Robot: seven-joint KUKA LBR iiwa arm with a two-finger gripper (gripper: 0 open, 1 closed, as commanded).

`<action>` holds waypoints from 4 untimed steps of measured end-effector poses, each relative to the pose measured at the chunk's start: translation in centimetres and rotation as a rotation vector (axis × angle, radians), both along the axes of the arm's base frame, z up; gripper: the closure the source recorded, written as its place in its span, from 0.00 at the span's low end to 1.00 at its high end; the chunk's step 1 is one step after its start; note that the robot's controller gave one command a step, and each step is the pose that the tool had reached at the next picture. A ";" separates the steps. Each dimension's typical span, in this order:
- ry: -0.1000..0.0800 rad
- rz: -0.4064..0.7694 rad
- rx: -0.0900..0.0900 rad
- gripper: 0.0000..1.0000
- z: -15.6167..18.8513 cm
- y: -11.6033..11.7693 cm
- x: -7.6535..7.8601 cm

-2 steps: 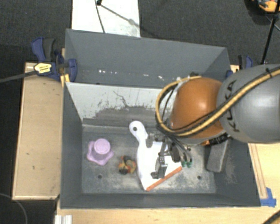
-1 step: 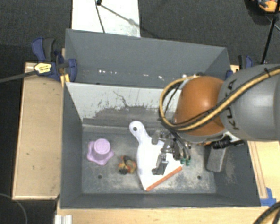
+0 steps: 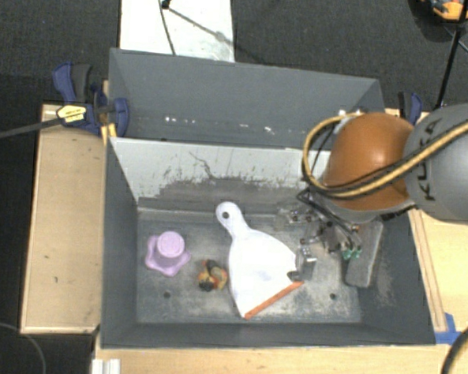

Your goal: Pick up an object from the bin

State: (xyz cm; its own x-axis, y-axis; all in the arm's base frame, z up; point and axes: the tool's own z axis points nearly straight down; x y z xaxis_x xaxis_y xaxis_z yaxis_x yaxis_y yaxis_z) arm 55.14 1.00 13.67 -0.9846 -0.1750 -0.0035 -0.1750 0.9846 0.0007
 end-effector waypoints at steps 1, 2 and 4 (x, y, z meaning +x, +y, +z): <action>-0.001 0.126 -0.004 0.00 0.2 -2.0 1.5; 0.001 -0.091 0.000 0.00 0.1 1.7 -0.4; 0.001 0.228 -0.001 0.00 -3.7 7.9 -1.3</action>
Offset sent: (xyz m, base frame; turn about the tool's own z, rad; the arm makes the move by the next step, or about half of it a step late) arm -0.0390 0.0666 -0.0023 -0.1106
